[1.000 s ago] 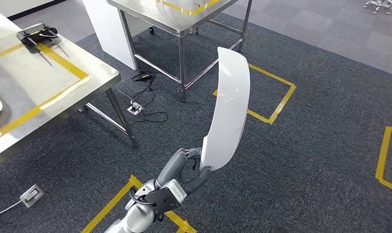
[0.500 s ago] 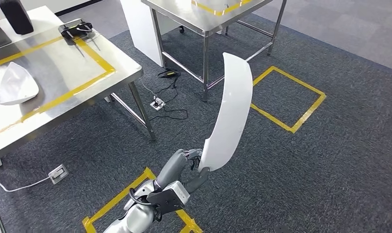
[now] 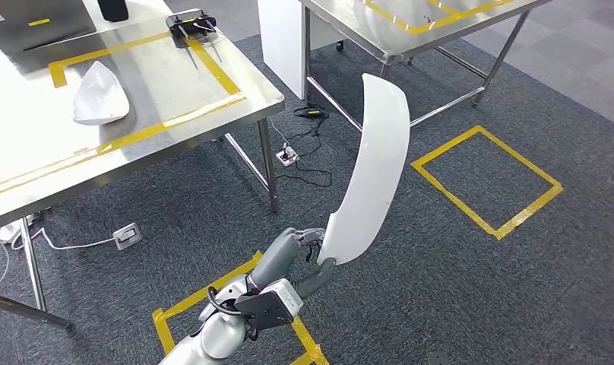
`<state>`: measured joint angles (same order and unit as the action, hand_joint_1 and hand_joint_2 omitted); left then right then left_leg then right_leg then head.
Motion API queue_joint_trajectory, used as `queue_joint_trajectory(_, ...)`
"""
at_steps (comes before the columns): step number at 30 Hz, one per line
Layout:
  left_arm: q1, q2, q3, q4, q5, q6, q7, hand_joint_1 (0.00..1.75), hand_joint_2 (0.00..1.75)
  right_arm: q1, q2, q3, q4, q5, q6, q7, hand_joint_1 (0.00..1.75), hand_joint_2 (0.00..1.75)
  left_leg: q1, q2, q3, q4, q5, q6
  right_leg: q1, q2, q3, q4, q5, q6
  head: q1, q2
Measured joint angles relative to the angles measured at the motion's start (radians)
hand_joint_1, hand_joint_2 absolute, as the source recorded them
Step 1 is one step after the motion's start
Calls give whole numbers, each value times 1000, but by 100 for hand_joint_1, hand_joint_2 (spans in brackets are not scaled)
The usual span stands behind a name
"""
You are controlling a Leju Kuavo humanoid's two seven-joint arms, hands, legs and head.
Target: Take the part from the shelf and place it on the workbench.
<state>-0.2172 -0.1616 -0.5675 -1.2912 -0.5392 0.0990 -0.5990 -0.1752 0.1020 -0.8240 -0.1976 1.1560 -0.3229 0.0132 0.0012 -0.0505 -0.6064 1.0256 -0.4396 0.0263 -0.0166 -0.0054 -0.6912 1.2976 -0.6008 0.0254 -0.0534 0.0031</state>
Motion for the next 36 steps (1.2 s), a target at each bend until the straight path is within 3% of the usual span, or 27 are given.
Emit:
queue_joint_trajectory(2,-3,-2,-1,5,3,-3,1,175,175,1,-1,0,0,-2,-2,-1,0,0,1,-25,-1,5,0,-3,-3,16,49,-112,70,-4,0,0)
queue_joint_trajectory(4,-10,-6,-3,9,6,-4,2,175,175,1,-3,0,0,-3,-4,-1,0,0,-1,-48,-5,9,2,-14,-4,50,102,-230,111,-9,0,0)
queue_joint_trajectory(6,-15,-9,-5,12,8,-5,2,175,175,1,-5,0,0,-4,-5,2,0,0,0,-66,-10,7,6,-28,-1,61,114,-262,112,-16,0,0)
queue_joint_trajectory(8,-14,-9,-6,14,11,-6,1,175,175,1,-5,0,0,-4,-6,4,0,0,1,-72,-17,5,10,-41,-2,42,118,-268,119,-29,0,0)
queue_joint_trajectory(10,-15,-10,-6,17,16,-6,0,175,175,2,-6,0,0,-4,-8,0,0,0,-1,-29,-38,43,-18,-52,-5,20,123,-276,126,-43,-3,0)
queue_joint_trajectory(12,-15,-10,-8,22,19,-6,-1,175,175,8,-8,0,-1,-4,-10,-3,0,0,0,25,-90,158,-84,-60,-3,-4,124,-278,127,-51,-7,0)
queue_joint_trajectory(14,-12,-10,-10,29,20,-6,-1,175,175,14,-10,0,-1,-2,-10,1,0,0,3,41,-138,267,-126,-66,-1,-32,123,-277,125,-53,-7,0)
queue_joint_trajectory(15,-10,-9,-10,33,20,-6,-2,175,175,15,-10,0,0,-1,-10,5,0,0,4,44,-140,275,-120,-67,-1,-45,123,-276,124,-53,-7,0)
queue_joint_trajectory(17,-10,-9,-13,38,20,-6,-5,175,175,16,-10,0,0,1,-8,10,0,0,4,62,-85,181,-68,-65,-1,-69,124,-274,121,-49,-7,0)
queue_joint_trajectory(19,-12,-10,-16,40,19,-6,-8,175,175,16,-11,0,0,2,-8,13,0,0,0,101,-17,57,-29,-53,3,-89,126,-268,115,-41,-6,0)
queue_joint_trajectory(20,-13,-10,-17,41,19,-5,-9,175,175,16,-11,0,0,0,-8,14,0,0,-3,112,1,24,-21,-45,6,-98,128,-266,112,-35,-6,0)
queue_joint_trajectory(21,-14,-10,-17,42,19,-3,-10,175,175,16,-12,0,0,-1,-8,14,0,0,-6,114,5,13,-22,-37,8,-106,129,-266,111,-29,-5,0)
queue_joint_trajectory(23,-14,-9,-18,44,19,-1,-11,175,175,15,-13,0,-1,-5,-8,13,0,0,-5,90,3,10,-15,-23,6,-119,132,-268,109,-18,-5,0)
queue_joint_trajectory(25,-17,-9,-18,44,19,-1,-12,175,175,14,-13,0,-1,-6,-8,11,0,0,2,68,4,4,-8,-11,2,-82,121,-237,84,-6,-4,0)
queue_joint_trajectory(27,-21,-11,-20,45,20,-1,-13,175,175,16,-15,-1,-1,-6,-9,10,0,0,5,46,2,1,-4,-3,-1,-23,72,-128,24,2,-1,0)
queue_joint_trajectory(29,-22,-12,-24,47,20,-1,-14,175,175,20,-16,-1,0,-7,-9,10,0,0,5,20,-2,2,-2,0,-1,-3,11,-10,-18,5,0,0)
queue_joint_trajectory(30,-21,-12,-25,48,20,-1,-14,175,175,22,-17,-1,0,-7,-9,10,0,0,5,7,-3,4,-1,0,-2,-1,-1,7,-12,5,0,0)
queue_joint_trajectory(31,-21,-12,-25,50,20,-1,-14,175,175,22,-17,-1,0,-7,-9,10,0,0,6,-7,-4,5,-1,-1,-2,2,7,-15,13,4,0,0)
queue_joint_trajectory(32,-22,-12,-26,51,20,-1,-14,175,175,22,-17,-1,0,-7,-9,10,0,0,6,-21,-4,7,-1,-3,-4,9,31,-72,51,3,0,0)
queue_joint_trajectory(34,-23,-12,-26,51,20,-1,-14,175,175,20,-18,-1,-1,-7,-10,9,0,0,6,-44,-6,12,0,-11,-9,50,92,-206,104,-1,0,0)
queue_joint_trajectory(36,-25,-12,-28,51,20,-1,-15,175,175,19,-19,-1,-1,-8,-10,8,0,0,6,-62,-12,12,3,-25,-9,75,117,-262,113,-6,0,0)
